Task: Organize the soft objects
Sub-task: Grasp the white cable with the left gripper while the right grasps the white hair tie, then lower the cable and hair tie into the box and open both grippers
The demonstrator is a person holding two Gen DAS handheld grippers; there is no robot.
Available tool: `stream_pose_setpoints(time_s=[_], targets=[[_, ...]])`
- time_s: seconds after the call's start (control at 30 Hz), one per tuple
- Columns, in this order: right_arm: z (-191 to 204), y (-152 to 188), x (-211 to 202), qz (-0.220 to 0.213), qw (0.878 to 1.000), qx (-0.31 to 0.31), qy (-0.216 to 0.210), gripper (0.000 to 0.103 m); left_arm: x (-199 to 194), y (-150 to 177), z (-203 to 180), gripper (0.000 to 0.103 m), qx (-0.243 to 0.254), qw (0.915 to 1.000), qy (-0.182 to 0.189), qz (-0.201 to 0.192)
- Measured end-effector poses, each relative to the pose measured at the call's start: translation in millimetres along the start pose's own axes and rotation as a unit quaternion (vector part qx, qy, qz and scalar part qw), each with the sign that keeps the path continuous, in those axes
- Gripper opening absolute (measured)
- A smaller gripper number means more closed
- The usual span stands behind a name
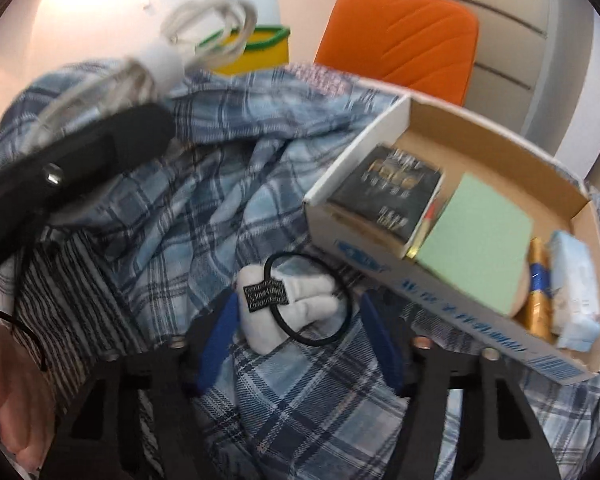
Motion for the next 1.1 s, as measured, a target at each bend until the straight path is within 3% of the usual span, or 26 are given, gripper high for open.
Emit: stream_pose_setpoints(time_s=[0.07,0.1,0.13,0.33,0.5,0.77,1.1], targets=[[-1,0,-2,-0.008,1.000,0.001,-0.003,0.045,1,-1,1,0.009,0.000,1.0000,0.001,0.003],[0,0,-5,-0.015,1.000,0.001,-0.009,0.034,0,-1,1,0.009,0.000,1.0000,-0.003,0.001],[0,1,-9,-0.022,1.000,0.001,-0.008,0.032,-1,-1,2,0.009,-0.001,1.0000,-0.006,-0.002],[-7,7,-46,-0.074,0.997,0.008,0.029,0.030,-3,-1,-1,0.009,0.010,0.9999,-0.005,-0.008],[-25,21,-83,-0.126,0.989,0.026,0.067,0.030,-14,1,-18,0.009,0.051,0.9980,0.003,-0.036],[-50,47,-138,-0.229,0.964,0.068,0.117,0.030,-32,11,-49,0.009,0.134,0.9863,-0.014,-0.095],[-48,54,-171,-0.292,0.943,0.062,0.150,0.030,-43,8,-53,0.009,0.143,0.9821,-0.020,-0.121]])
Point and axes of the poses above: each gripper's, at about its wrist camera, not at the fingertips, and x roughly the way its jaws point, z to its left, y to its underside, the point moved 6 cm from there along x, roughly the way its jaws point, and after that the axes turned 6 degrees about z, right-handed, at the moved point
